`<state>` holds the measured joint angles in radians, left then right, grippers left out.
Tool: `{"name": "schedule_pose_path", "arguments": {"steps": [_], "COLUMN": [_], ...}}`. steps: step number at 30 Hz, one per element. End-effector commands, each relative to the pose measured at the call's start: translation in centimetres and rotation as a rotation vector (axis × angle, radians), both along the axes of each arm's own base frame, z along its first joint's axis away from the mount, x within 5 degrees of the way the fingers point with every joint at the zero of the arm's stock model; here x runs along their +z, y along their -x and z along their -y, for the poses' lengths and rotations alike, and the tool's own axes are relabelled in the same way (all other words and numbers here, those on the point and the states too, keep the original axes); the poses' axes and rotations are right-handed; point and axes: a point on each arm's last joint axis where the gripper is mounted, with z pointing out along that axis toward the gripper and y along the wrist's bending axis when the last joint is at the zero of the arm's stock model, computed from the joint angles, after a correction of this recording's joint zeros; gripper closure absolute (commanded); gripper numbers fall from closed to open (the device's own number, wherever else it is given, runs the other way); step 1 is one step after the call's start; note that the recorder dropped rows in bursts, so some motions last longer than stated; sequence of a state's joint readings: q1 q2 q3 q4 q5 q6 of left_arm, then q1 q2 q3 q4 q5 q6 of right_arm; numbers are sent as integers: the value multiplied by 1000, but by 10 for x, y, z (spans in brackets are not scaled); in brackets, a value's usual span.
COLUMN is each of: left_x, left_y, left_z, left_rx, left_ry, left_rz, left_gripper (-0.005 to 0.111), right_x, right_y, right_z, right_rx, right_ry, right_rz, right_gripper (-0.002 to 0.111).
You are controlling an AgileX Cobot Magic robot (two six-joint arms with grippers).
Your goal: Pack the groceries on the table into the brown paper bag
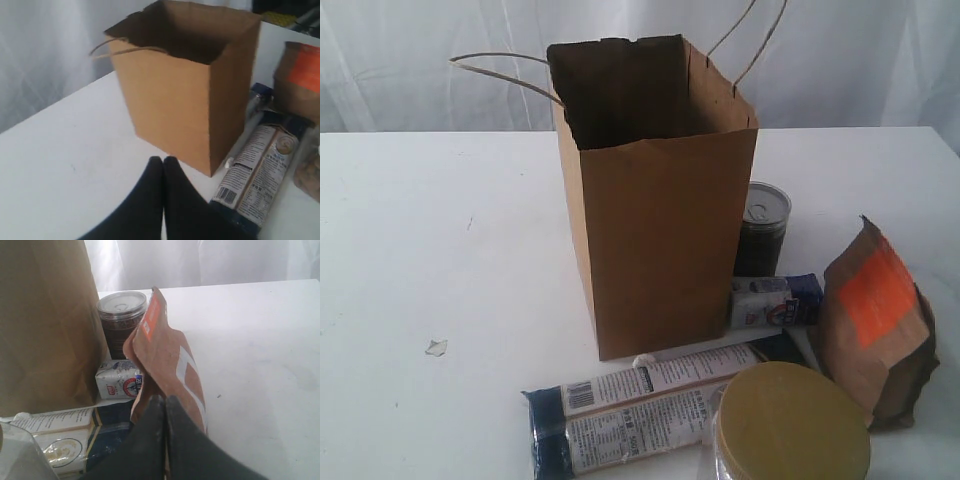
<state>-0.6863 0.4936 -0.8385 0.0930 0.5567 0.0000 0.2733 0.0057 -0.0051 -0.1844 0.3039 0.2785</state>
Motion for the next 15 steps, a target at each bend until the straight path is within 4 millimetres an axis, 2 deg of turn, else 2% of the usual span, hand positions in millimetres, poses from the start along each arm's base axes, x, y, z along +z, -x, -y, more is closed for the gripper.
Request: {"name": "schedule_pose_path", "arguments": {"steps": [1, 6, 10, 15], "left_x": [-24, -74, -113, -149], "left_y": [-3, -2, 8, 18], "left_z": [11, 7, 1, -7], "left_rx": [-99, -66, -57, -49], "left_ry": [5, 84, 136, 166], "left_rz": [133, 182, 122, 87], "left_gripper": [107, 107, 107, 107], "right_x": [-1, -1, -1, -1], "right_y": [0, 0, 0, 0], "right_z": [0, 0, 0, 0], "right_rx": [-6, -6, -6, -6], "right_ry": [-2, -2, -2, -2], "right_rz": [7, 7, 7, 7], "right_gripper": [108, 108, 108, 108]}}
